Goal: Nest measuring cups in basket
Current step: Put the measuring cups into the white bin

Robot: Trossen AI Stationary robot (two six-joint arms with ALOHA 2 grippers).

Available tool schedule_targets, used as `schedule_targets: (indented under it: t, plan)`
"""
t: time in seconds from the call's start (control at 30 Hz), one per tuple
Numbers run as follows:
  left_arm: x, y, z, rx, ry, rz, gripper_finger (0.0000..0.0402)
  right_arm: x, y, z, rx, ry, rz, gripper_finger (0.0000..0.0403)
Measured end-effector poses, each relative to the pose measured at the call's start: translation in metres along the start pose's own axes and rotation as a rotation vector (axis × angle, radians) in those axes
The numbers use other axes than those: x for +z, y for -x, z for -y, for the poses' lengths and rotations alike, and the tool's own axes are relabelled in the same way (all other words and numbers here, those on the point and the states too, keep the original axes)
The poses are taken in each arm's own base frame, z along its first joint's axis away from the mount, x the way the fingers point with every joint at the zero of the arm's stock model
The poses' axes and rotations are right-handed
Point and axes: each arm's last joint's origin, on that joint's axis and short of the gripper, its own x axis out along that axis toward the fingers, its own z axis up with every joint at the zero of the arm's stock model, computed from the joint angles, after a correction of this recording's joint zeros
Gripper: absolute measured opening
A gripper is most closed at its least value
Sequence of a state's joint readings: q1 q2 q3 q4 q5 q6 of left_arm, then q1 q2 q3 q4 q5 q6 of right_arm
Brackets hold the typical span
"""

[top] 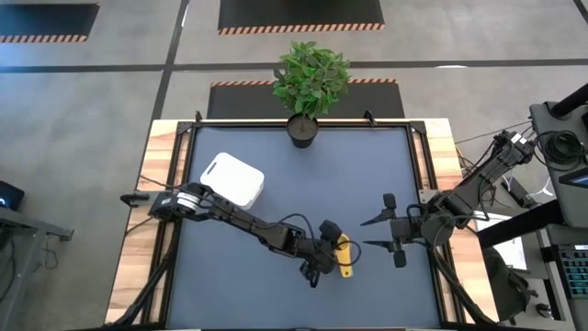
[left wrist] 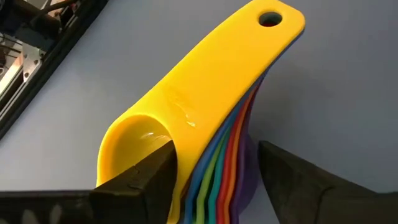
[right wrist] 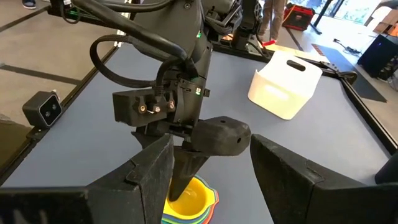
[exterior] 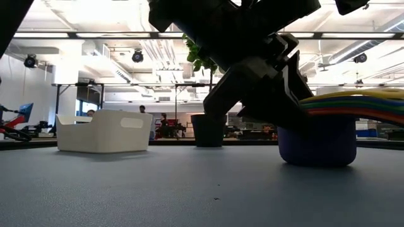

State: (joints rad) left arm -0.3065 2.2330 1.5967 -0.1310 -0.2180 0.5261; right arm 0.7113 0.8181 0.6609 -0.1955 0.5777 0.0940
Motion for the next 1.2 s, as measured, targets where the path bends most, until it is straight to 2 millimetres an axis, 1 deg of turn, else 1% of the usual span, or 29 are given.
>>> schedule_targets:
  t: [0.3,0.63,0.77,1.2]
  plan:
    - [0.0002,0.0004,-0.0003,0.004,0.010,-0.001,0.0135,0.0000,0.0000,0.0000,-0.001,0.000,0.000,0.0203]
    - [0.0002,0.0004,-0.0004,0.006,0.020,-0.001,0.0093,0.0000,0.0000,0.0000,0.000,0.000,0.000,0.0203]
    - [0.0001,0.0004,-0.0001,0.005,0.023,-0.002,0.0087,0.0000,0.0000,0.0000,0.000,0.000,0.000,0.0203]
    - [0.0023,0.0053,-0.0034,0.016,0.044,0.006,0.0084,0.0000,0.0000,0.0000,0.000,0.000,0.000,0.0203]
